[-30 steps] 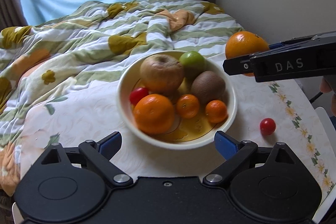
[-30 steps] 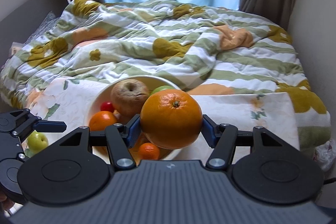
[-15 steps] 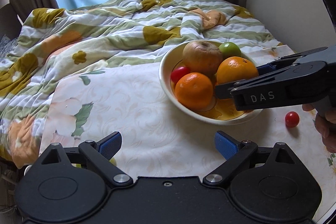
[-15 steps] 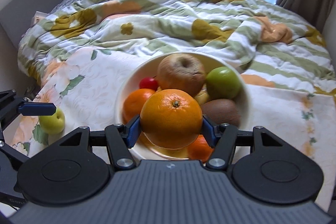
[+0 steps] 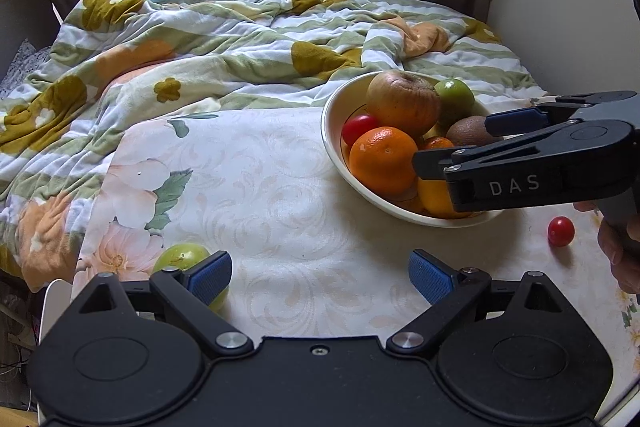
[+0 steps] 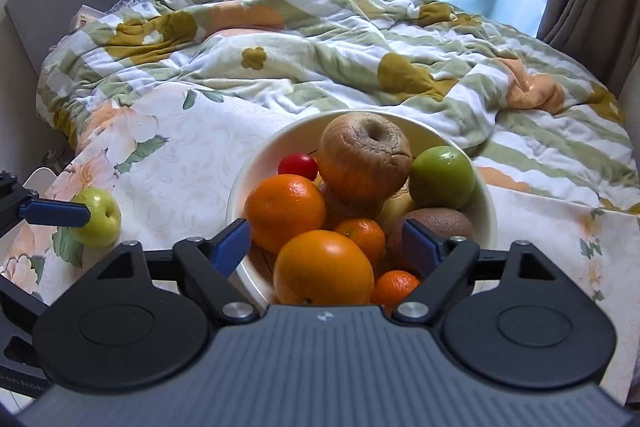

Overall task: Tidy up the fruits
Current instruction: 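Lower the large orange into the bowl and open the right tool, then grasp the green apple with the left tool while the right tool moves toward the red tomato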

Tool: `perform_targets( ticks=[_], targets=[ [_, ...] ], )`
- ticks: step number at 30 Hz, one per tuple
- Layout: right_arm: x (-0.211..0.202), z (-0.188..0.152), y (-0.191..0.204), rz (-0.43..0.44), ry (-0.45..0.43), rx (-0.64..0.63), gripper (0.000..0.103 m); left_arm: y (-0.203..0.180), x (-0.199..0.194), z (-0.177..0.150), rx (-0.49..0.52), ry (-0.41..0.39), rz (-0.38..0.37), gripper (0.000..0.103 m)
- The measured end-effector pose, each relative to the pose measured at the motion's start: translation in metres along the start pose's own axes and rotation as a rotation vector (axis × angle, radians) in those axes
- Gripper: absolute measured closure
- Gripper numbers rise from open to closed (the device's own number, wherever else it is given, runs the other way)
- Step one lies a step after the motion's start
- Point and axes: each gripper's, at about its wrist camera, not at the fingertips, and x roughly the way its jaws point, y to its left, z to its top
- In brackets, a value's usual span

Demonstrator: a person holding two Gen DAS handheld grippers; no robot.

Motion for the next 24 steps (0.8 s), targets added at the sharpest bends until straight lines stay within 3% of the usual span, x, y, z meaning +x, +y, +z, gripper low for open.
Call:
perform_targets(
  ticks=[24],
  targets=[
    [-0.117, -0.023, 0.001, -0.025, -0.117, 0.065, 0.005, -0.028, -0.099, -0.024, -0.020, -0.194, 0.090, 0.005]
  ],
)
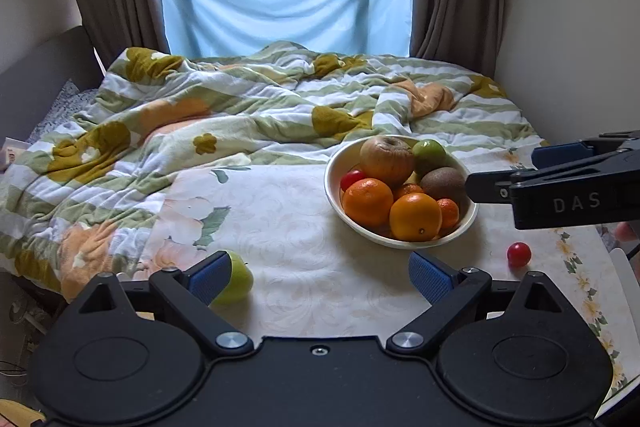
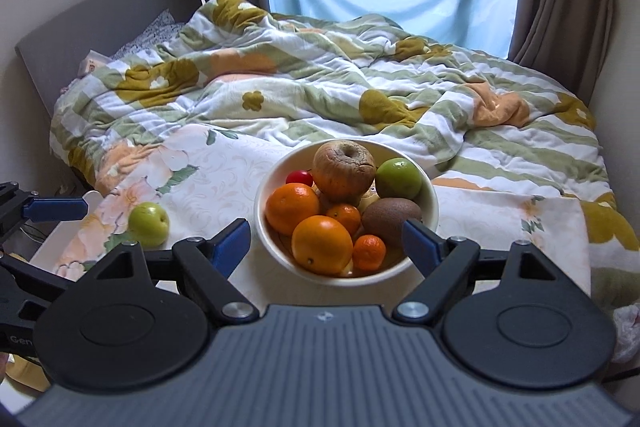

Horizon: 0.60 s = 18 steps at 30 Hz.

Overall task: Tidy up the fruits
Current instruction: 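Grasp the green apple with the left tool while the right tool moves toward the red tomato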

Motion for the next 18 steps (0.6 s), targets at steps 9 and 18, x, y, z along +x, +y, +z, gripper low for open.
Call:
perform_targets(
  ticks=[9, 18],
  targets=[
    [-0.032, -0.012, 0.012, -0.030, -0.016, 0.081, 0.001, 0.027, -0.009, -0.008, 0.010, 0.000, 0.033, 0.005],
    [-0.027, -0.037, 0.007, -0.178, 0.036, 0.247, 0.000, 0.067, 0.035, -0.016, 0.038, 0.089, 0.001, 0.005]
  ],
)
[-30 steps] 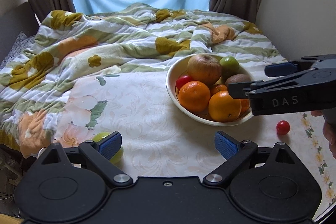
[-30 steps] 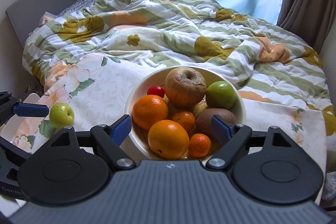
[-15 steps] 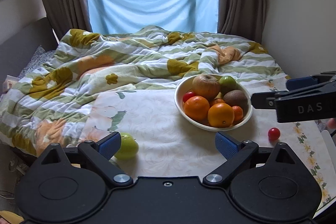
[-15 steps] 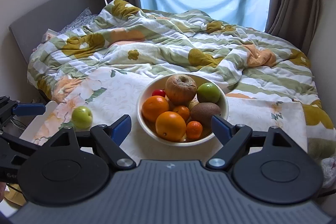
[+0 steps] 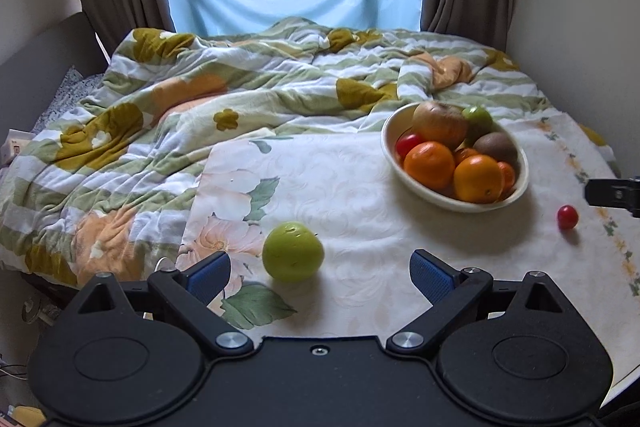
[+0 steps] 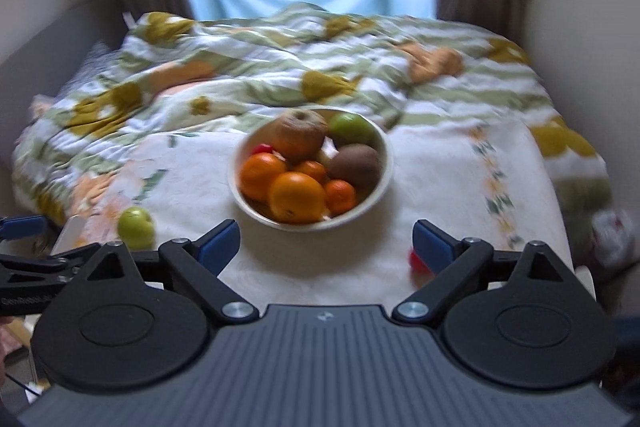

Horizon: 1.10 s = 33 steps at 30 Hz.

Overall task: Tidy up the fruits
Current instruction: 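Grasp the green apple with the left tool while the right tool moves toward the red tomato, then grasp the red tomato with the right tool while the left tool lifts the green apple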

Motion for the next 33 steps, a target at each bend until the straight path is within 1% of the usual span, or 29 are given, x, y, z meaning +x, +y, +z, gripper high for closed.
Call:
perform_targets(
  ticks=[4, 10, 16, 20, 23, 25, 27, 29, 33],
  targets=[
    [0.016, -0.012, -0.010, -0.086, 0.047, 0.068, 0.000, 0.016, 0.030, 0.002, 0.011, 0.039, -0.008, 0.005],
    [0.045, -0.024, -0.027, -0.203, 0.115, 0.125, 0.000, 0.036, 0.068, 0.004, 0.029, 0.092, -0.027, 0.005],
    [0.075, -0.028, -0.038, -0.271, 0.173, 0.153, 0.000, 0.039, 0.093, 0.008, 0.062, 0.126, -0.064, 0.005],
    [0.092, -0.028, -0.039, -0.286, 0.199, 0.151, 0.000, 0.038, 0.101, 0.008, 0.086, 0.142, -0.091, 0.008],
    [0.101, -0.027, -0.040, -0.293, 0.213, 0.146, 0.000, 0.038, 0.106, 0.007, 0.097, 0.158, -0.118, 0.019],
    [0.107, -0.027, -0.040, -0.304, 0.223, 0.133, 0.000, 0.039, 0.109, 0.006, 0.103, 0.169, -0.126, 0.034],
    [0.111, -0.028, -0.040, -0.301, 0.224, 0.130, 0.000, 0.040, 0.111, 0.007, 0.092, 0.177, -0.153, 0.041],
    [0.115, -0.028, -0.042, -0.295, 0.225, 0.133, 0.004, 0.039, 0.111, 0.007, 0.094, 0.173, -0.154, 0.041],
    [0.122, -0.028, -0.044, -0.312, 0.225, 0.125, 0.018, 0.041, 0.111, 0.006, 0.091, 0.170, -0.164, 0.041]
  ],
)
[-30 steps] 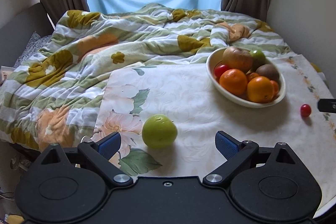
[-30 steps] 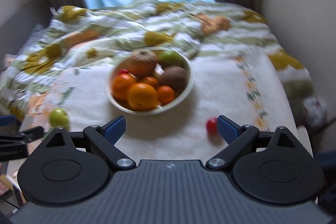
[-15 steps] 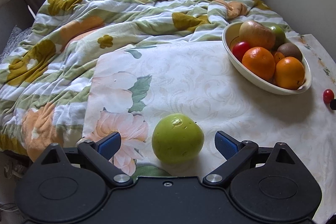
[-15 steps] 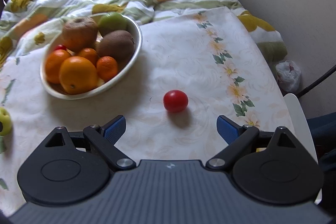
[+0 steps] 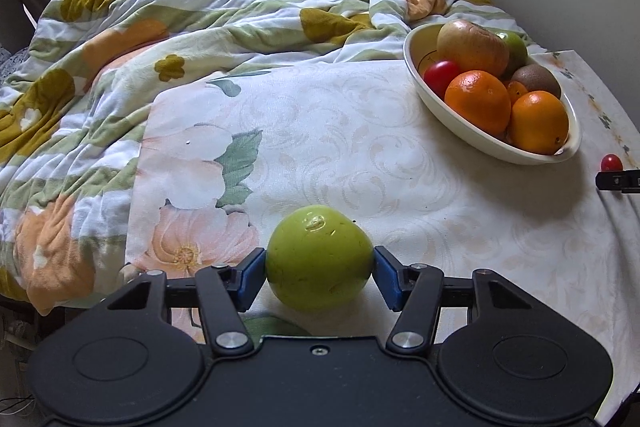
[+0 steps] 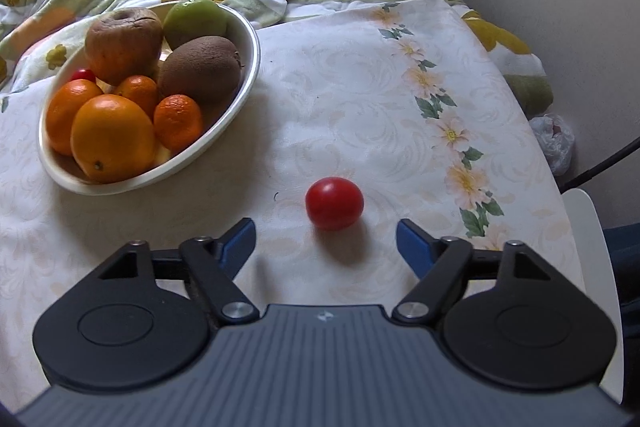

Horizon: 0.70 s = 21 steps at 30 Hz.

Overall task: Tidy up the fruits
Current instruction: 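Grasp the red tomato with the right tool while the left tool lifts the green apple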

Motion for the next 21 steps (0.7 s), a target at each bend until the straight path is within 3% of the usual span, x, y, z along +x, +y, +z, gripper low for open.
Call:
perform_targets(
  ticks=[12, 14, 21],
  targets=[
    [0.012, 0.006, -0.006, 0.053, -0.029, -0.019, 0.040, -0.003, -0.002, -0.004, -0.022, -0.023, 0.027, 0.042],
    [0.013, 0.007, -0.006, 0.060, -0.037, -0.038, 0.055, -0.004, -0.003, -0.005, -0.035, -0.030, 0.034, 0.042],
    [0.010, 0.008, -0.009, 0.129, -0.035, -0.077, 0.055, -0.018, -0.026, -0.008, -0.091, -0.082, 0.089, 0.042]
  ],
)
